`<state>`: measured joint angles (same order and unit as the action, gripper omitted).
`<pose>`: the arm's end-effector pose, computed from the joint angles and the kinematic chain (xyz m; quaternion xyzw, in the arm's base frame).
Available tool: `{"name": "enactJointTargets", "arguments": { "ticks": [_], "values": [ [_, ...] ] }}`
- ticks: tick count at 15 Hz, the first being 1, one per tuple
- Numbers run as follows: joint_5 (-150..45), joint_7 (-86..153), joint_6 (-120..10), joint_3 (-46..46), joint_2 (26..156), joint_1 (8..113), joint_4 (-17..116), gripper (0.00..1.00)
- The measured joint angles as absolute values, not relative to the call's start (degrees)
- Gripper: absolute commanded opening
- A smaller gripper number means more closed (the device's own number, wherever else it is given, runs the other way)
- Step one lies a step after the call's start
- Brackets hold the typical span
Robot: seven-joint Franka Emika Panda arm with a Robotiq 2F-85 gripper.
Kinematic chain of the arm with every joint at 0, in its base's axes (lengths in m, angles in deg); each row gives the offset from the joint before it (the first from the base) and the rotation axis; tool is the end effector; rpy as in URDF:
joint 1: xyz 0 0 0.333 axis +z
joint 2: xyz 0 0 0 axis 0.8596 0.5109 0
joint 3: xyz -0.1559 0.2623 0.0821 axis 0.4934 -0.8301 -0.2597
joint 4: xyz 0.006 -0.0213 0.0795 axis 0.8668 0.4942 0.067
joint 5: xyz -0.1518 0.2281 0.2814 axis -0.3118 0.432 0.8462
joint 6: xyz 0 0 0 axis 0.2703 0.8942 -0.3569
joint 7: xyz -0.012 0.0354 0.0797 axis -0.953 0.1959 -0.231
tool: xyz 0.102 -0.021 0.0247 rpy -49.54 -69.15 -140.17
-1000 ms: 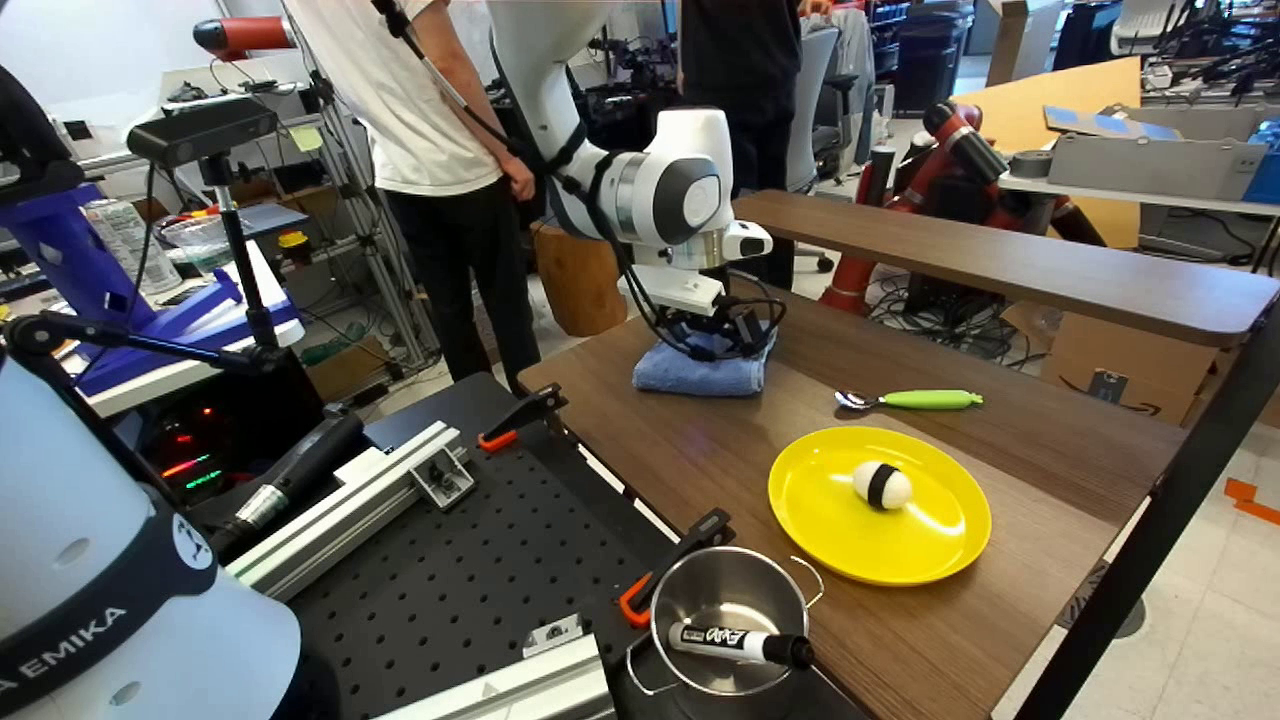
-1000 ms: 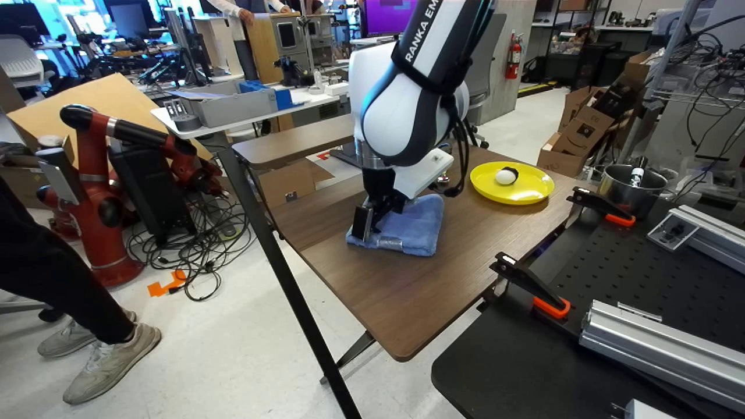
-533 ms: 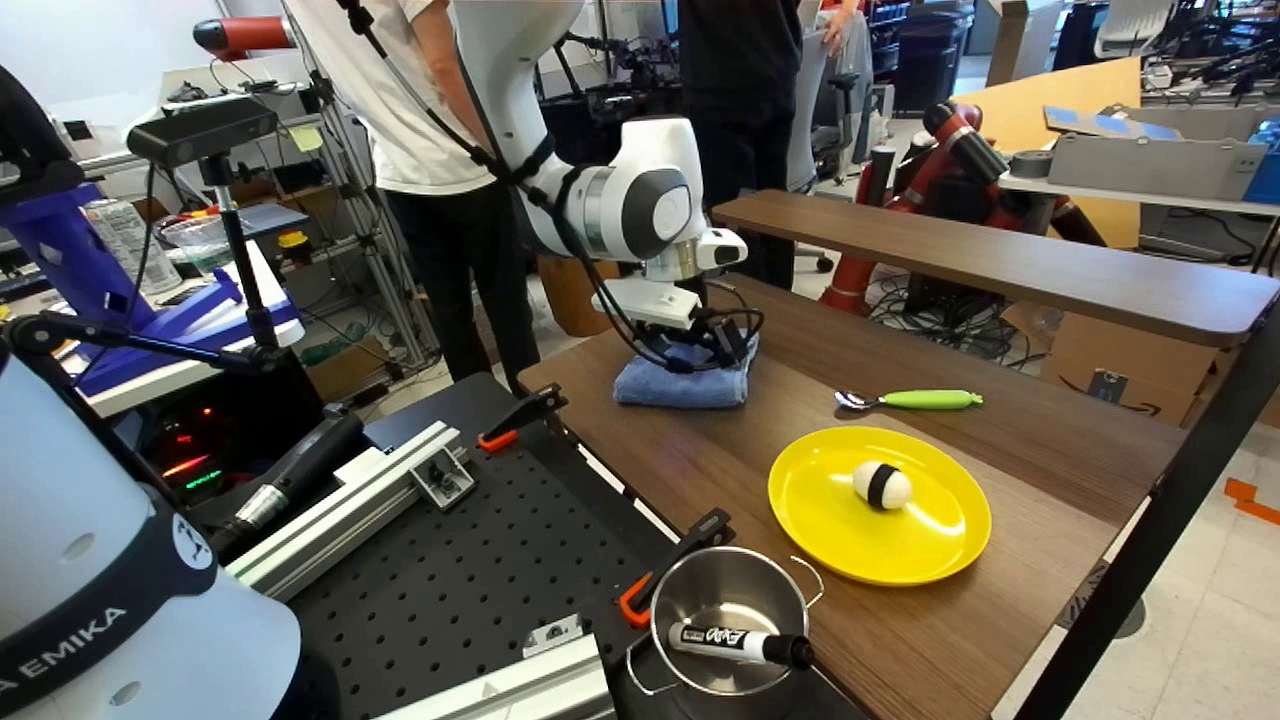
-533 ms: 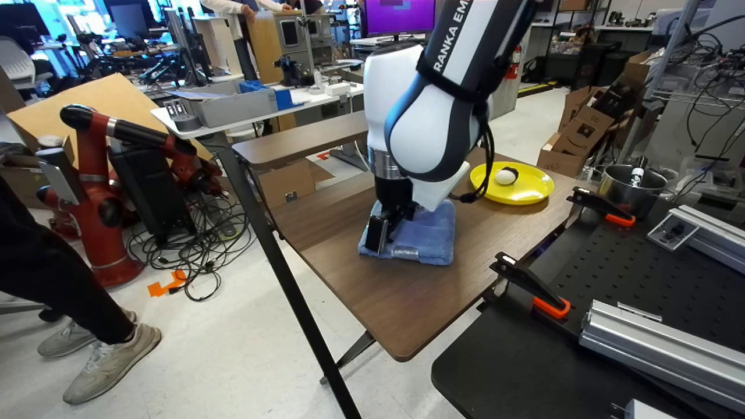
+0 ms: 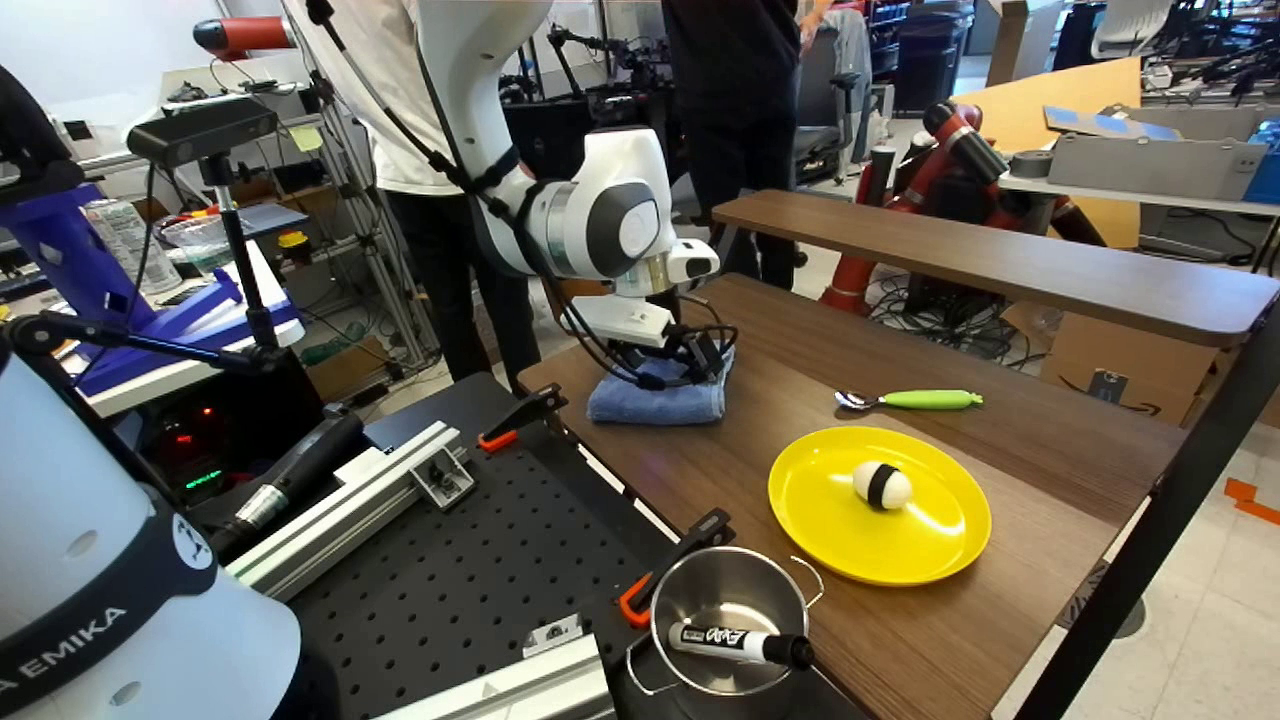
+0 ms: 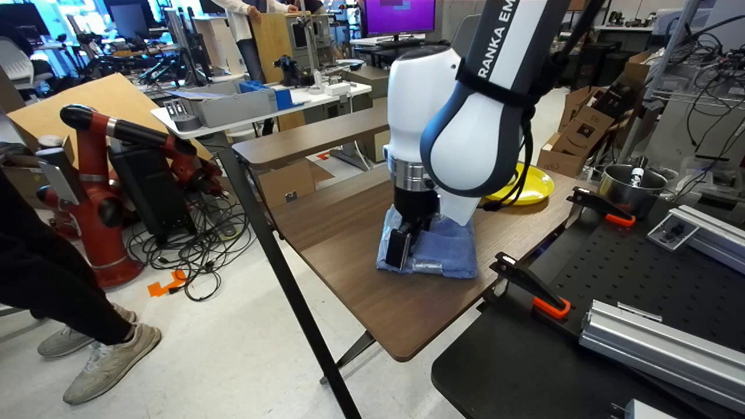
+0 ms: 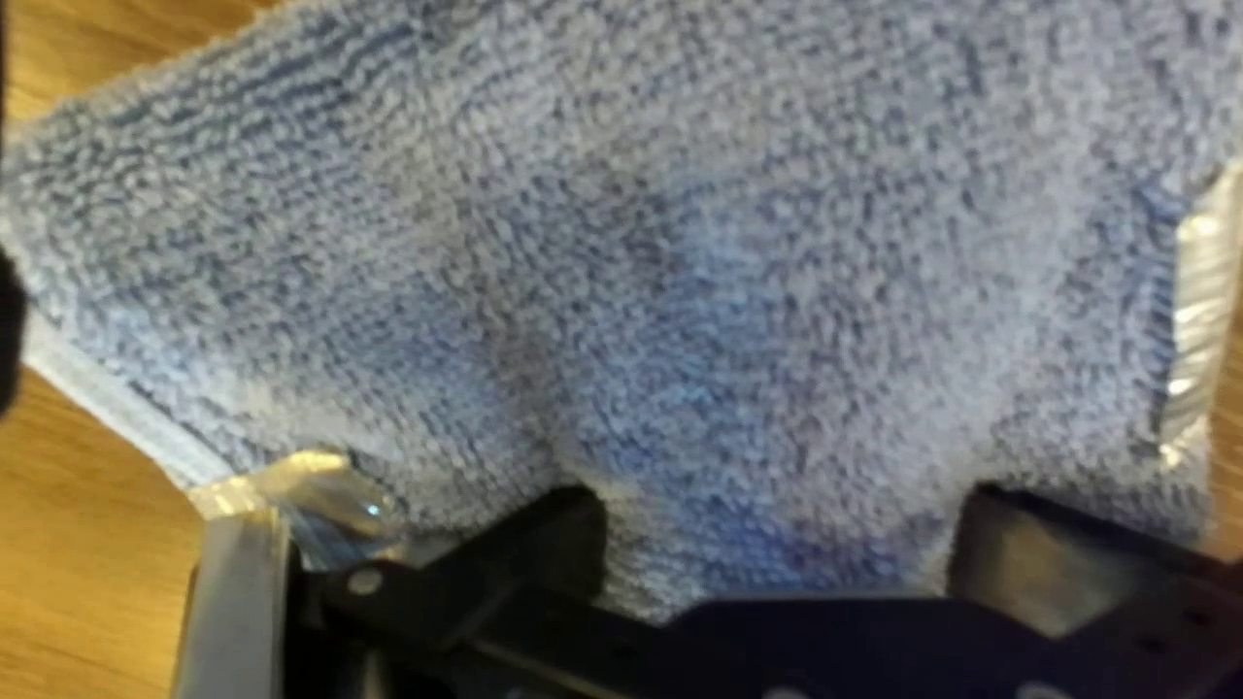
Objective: Move the blue cloth to the front of the table
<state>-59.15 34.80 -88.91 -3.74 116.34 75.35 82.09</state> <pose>0.5085 0.1554 0.0570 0.9802 0.1962 0.0183 0.0176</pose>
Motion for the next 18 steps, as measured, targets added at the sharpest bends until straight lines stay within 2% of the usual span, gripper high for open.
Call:
{"name": "enactJointTargets", "arguments": {
  "ticks": [8,18],
  "values": [
    [-60.34,34.90,-90.15,-0.75,114.17,79.60,87.13,1.00],
    [-60.37,35.39,-90.44,-0.60,113.62,80.01,88.25,1.00]
  ]
}}
